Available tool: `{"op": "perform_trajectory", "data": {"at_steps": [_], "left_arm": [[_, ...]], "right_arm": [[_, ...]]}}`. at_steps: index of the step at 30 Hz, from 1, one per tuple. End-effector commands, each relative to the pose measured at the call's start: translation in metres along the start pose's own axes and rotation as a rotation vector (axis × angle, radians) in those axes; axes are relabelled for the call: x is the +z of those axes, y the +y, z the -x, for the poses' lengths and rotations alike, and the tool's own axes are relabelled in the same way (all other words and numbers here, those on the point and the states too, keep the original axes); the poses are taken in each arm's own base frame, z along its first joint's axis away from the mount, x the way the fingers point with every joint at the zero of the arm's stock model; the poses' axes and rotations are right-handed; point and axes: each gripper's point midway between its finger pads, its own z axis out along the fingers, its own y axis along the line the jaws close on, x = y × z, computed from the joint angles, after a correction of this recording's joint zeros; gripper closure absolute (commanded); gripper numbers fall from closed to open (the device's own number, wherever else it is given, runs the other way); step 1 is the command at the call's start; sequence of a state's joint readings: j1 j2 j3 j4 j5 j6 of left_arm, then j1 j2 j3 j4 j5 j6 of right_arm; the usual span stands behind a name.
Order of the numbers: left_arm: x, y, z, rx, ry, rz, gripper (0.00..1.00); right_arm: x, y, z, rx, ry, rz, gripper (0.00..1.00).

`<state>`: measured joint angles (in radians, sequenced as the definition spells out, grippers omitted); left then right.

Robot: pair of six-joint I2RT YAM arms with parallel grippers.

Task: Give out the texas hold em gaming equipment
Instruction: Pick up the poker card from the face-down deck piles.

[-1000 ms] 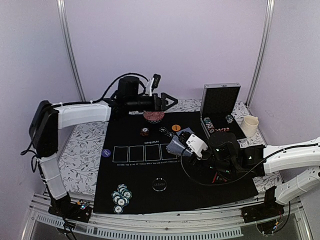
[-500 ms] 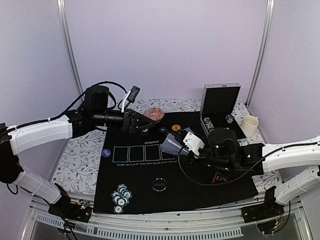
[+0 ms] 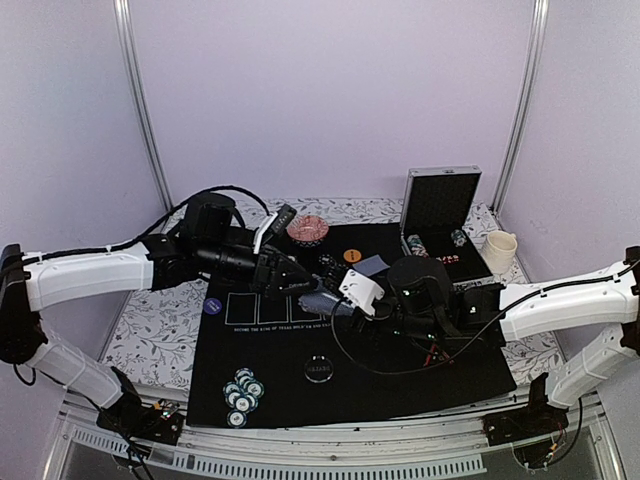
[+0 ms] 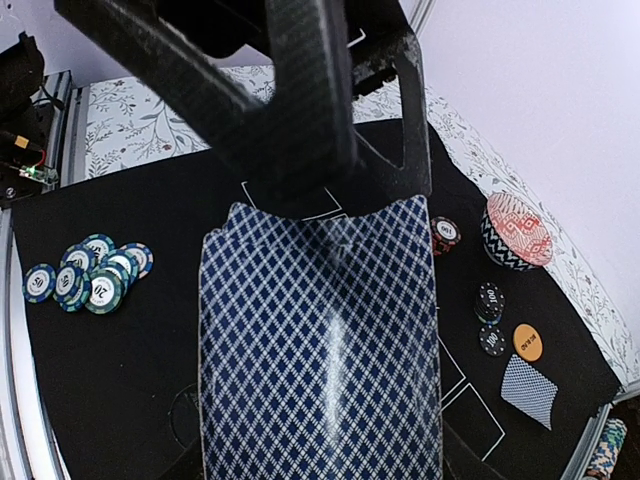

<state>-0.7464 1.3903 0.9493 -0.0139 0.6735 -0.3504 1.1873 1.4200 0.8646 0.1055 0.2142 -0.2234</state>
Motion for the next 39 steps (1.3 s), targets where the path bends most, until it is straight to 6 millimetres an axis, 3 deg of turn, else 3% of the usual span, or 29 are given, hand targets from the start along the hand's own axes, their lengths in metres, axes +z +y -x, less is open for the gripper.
{"op": "perform_trajectory", "data": {"at_steps": [1, 10, 18, 26, 34, 36, 39], "left_arm": [[0.01, 0.018, -0.016, 0.033, 0.032, 0.095, 0.02], [0.019, 0.024, -0.032, 0.017, 0.087, 0.096, 0.12], [0.011, 0.034, -0.028, 0.036, 0.074, 0.178, 0.3], [0.002, 0.037, -0.023, 0.043, 0.07, 0.202, 0.29], [-0.008, 0.013, -0.008, 0.072, 0.03, 0.099, 0.13], [-0.012, 0.011, -0.006, 0.059, 0.015, 0.076, 0.15], [-0.013, 0.01, -0.007, 0.046, 0.014, 0.052, 0.29]], "right_arm": [[0.002, 0.005, 0.026, -0.008, -0.071, 0.022, 0.51], [0.001, 0.007, 0.03, -0.02, -0.083, 0.021, 0.51], [-0.006, 0.004, 0.031, -0.013, -0.101, 0.01, 0.51], [-0.011, 0.002, 0.028, -0.005, -0.103, 0.004, 0.51], [-0.012, 0.001, 0.027, -0.004, -0.105, -0.001, 0.51], [-0.012, 0.002, 0.026, -0.005, -0.103, 0.0, 0.51], [-0.012, 0.001, 0.026, -0.002, -0.104, -0.001, 0.51]]}}
